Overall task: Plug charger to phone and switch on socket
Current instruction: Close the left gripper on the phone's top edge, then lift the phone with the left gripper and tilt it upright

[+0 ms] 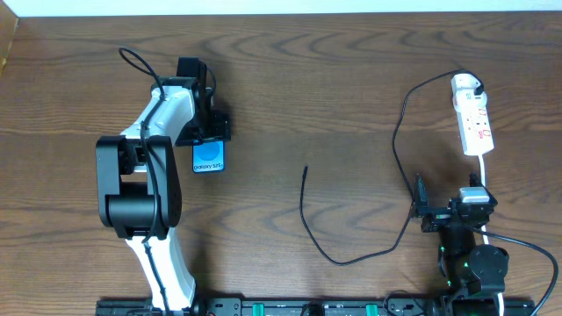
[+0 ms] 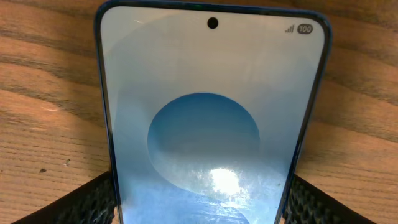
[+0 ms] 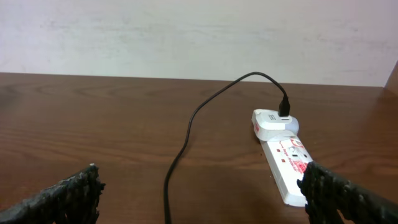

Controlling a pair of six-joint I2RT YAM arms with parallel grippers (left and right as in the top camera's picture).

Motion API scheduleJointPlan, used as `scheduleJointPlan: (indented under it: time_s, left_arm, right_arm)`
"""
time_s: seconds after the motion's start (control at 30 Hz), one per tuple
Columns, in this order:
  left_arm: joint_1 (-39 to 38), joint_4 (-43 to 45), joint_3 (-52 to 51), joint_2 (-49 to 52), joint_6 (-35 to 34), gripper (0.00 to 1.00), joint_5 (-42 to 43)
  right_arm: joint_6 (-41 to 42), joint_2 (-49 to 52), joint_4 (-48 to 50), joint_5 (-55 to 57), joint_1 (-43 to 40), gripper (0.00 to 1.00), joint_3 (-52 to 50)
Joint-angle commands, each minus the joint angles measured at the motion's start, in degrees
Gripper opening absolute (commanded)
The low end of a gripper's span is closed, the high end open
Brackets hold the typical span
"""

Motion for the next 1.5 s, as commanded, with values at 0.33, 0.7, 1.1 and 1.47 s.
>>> scheduleJointPlan:
  time_s: [0.33, 0.7, 1.1, 1.47]
  left_arm:
    - [0.28, -0.13, -1.68, 0.79, -0.33, 0.76, -0.33]
    - [0.28, -0.13, -1.66, 0.79, -0.33, 0.65, -0.33]
    - [0.28, -0.11, -1.66, 0.79, -0.33, 0.08, -0.33]
    - [0.28, -0.15, -1.49, 0.72, -0.33, 0.08, -0.33]
  right_arm:
    - [0.79, -0.15, -0.24, 0.68, -0.20, 0.99, -0.07]
    - [0.79, -0.15, -0.24, 0.66, -0.20, 0.99, -0.07]
    - [0.79, -0.15, -0.24, 0.66, -0.20, 0.99, -0.07]
    - [0.79, -0.15, -0.24, 0.68, -0.20, 0.99, -0.07]
